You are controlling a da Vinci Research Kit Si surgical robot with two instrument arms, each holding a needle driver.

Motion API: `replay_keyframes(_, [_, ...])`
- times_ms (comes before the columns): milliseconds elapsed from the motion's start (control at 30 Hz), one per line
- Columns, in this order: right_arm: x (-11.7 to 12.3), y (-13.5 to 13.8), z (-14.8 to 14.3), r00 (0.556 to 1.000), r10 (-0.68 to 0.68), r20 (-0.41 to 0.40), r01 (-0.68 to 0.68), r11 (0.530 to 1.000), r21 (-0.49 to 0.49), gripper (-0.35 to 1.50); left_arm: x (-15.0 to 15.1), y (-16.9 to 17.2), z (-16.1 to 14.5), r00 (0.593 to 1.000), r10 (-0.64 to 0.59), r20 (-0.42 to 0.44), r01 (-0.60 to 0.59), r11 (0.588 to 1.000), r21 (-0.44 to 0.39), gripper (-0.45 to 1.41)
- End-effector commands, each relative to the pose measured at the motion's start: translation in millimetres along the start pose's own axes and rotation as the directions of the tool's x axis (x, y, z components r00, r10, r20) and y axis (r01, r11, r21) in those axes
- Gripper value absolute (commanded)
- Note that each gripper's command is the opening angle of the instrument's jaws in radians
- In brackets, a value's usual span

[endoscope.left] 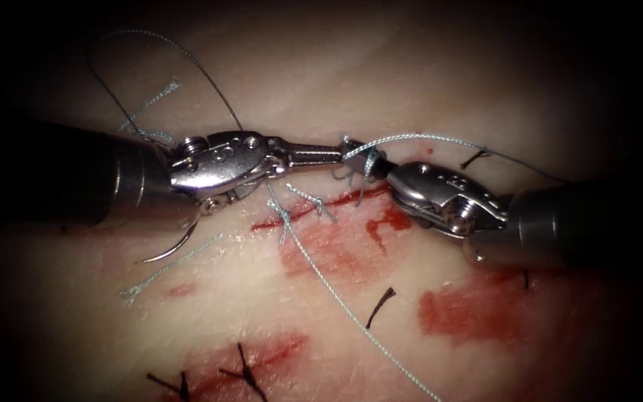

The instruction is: Wound Closure

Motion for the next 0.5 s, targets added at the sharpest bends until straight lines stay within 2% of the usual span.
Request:
replay_keyframes(33, [-0.6, -0.3, -0.2, 1.000, -0.003, 0.001, 0.003, 1.000, 0.010, -0.35, -0.5, -0.8, 0.0, 1.000, 0.004, -0.011, -0.003, 0.999, 0.038, -0.45])
replay_keyframes(233, [-1.4, -0.5, -1.8, 0.999, -0.019, 0.026, 0.017, 0.997, 0.072, -0.35, 0.0, -5.3, -2.3, 0.999, 0.035, 0.003, -0.035, 0.981, 0.192, -0.45])
replay_keyframes(367, [-2.6, -1.5, -2.6, 0.997, -0.054, 0.054, 0.046, 0.988, 0.148, -0.35, 0.0, -8.9, -4.0, 0.995, 0.083, 0.058, -0.096, 0.953, 0.287, -0.45])
replay_keyframes(500, [-3.3, -2.0, -3.2, 0.992, -0.106, 0.067, 0.091, 0.976, 0.200, -0.35, -0.4, -10.5, -4.4, 0.995, 0.076, 0.058, -0.090, 0.946, 0.312, -0.45])
